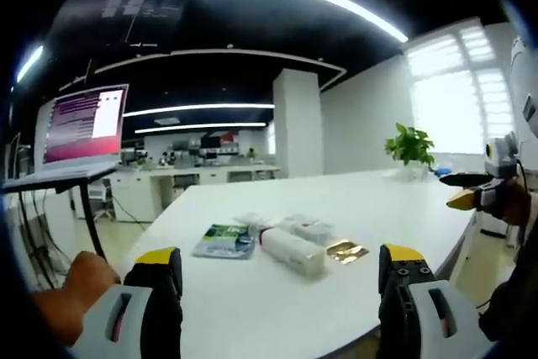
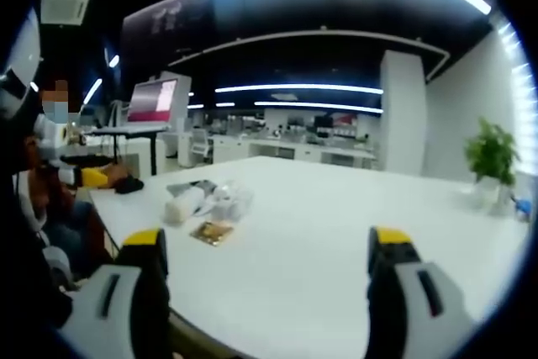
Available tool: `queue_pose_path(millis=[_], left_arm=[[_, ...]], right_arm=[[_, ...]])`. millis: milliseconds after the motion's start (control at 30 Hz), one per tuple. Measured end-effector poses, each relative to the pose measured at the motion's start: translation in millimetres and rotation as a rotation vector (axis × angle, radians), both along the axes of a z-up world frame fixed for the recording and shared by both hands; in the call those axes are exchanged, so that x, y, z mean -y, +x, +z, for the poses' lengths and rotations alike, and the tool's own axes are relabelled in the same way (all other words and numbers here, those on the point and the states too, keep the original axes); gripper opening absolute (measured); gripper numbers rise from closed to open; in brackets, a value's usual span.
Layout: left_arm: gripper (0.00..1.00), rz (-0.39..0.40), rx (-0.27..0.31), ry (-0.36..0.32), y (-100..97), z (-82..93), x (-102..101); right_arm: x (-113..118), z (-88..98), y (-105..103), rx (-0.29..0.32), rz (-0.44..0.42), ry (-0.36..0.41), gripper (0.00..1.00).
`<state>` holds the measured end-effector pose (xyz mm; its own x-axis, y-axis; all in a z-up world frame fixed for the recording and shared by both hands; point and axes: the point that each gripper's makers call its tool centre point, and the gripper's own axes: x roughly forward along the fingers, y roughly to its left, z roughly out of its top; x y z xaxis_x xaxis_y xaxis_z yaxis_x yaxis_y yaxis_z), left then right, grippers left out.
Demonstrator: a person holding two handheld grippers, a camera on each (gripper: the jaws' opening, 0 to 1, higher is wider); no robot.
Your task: Arrange the skincare products in the storage area until every visible bottle or jar stands upright without overlapping.
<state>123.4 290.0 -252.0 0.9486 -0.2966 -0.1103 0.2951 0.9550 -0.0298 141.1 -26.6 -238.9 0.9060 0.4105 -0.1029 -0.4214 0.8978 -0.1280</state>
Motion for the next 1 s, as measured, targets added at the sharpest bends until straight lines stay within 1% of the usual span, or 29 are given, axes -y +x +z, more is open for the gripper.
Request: queue_pose_path(millis=[133, 467, 633, 767, 900, 1000], left_arm=[[0.99, -0.003, 0.004, 0.004, 2.6, 0.6, 0.0], [0.99, -0.015, -0.018, 0.005, 14.5, -6.7, 2.9], [0.99, -0.016, -0.022, 0.016, 15.0, -8.8, 4.0], [0.99, -0.009, -0.019, 0.021, 14.3, -9.9, 1.0], [0.97, -0.008, -0.041, -0.014, 14.2, -14.7, -0.9], [0.97, -0.01, -0.034, -0.014, 13.5, -12.6, -0.6]], right_arm=[[0.0, -1.8, 0.6, -0.007, -0.005, 0.0, 1.0], [-1.6, -3.4, 10.5, -0.017, -0.007, -0.011, 1.0], [-3.8, -4.5, 13.9, -0.023, 0.0, -0.019, 1.0], [-5.1, -6.3, 15.9, -0.029, 0.0, -0.016, 1.0], [-8.6, -7.3, 16.3, -0.031, 0.005, -0.013, 1.0], [-8.2, -6.4, 16.3, -0.025, -0.006, -0.003, 1.0]])
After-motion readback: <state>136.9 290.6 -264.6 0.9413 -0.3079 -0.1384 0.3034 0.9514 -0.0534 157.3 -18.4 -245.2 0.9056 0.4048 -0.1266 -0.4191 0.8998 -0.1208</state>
